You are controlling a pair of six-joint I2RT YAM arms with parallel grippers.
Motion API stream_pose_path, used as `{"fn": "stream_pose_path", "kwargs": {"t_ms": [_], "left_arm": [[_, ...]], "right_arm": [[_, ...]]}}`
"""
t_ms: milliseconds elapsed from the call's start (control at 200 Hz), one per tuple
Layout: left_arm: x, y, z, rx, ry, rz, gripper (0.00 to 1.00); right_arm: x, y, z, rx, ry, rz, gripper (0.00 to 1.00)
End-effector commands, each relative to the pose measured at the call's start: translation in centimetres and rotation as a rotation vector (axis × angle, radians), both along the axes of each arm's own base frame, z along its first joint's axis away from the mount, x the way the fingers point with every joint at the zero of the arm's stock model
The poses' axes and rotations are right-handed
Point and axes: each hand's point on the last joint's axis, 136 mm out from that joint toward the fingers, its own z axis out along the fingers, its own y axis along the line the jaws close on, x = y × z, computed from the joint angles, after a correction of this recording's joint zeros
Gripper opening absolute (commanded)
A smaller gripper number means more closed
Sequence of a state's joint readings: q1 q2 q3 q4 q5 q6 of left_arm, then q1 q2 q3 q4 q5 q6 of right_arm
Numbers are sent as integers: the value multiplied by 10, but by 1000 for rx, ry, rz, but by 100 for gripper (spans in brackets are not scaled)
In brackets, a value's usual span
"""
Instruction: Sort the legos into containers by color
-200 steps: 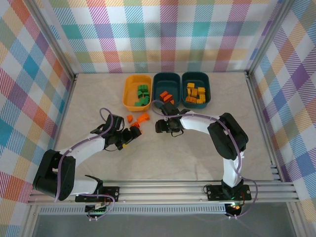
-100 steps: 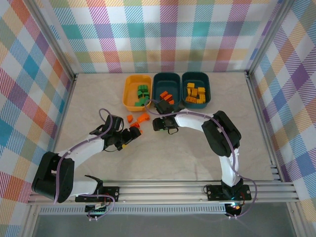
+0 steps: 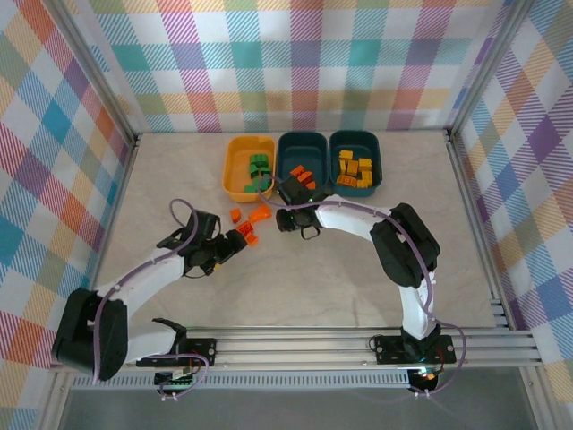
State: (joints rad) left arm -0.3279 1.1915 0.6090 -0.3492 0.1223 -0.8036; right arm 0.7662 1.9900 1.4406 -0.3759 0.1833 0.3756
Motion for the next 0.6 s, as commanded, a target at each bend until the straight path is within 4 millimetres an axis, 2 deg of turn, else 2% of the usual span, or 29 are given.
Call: {"fn": "stream_pose_path", "kwargs": {"t_ms": [0,105,275,365,445,505,595], "left_arm": [[-15,36,-6,93,38,140,89],[-20,36,-7,88,49,128,89],[-32,27,-14,67,127,67,88],[-31,18,-11,28,119,36,88],[-26,13,-5,13,95,8,87],[-23,11,-2,18,83,-7,87],[-19,9,0,29,77,-24,88]], "right_arm": [[32,30,62,101,-151,37,42],[60,51,70,139,-170,44,41],[97,79,65,172,-160,47,43],[110,88,59,177,-153,52,51],[118,93,64,182,-152,63,56],[119,94,76,183,-166,76,57],[110,95,108,201,-210,107,59]]}}
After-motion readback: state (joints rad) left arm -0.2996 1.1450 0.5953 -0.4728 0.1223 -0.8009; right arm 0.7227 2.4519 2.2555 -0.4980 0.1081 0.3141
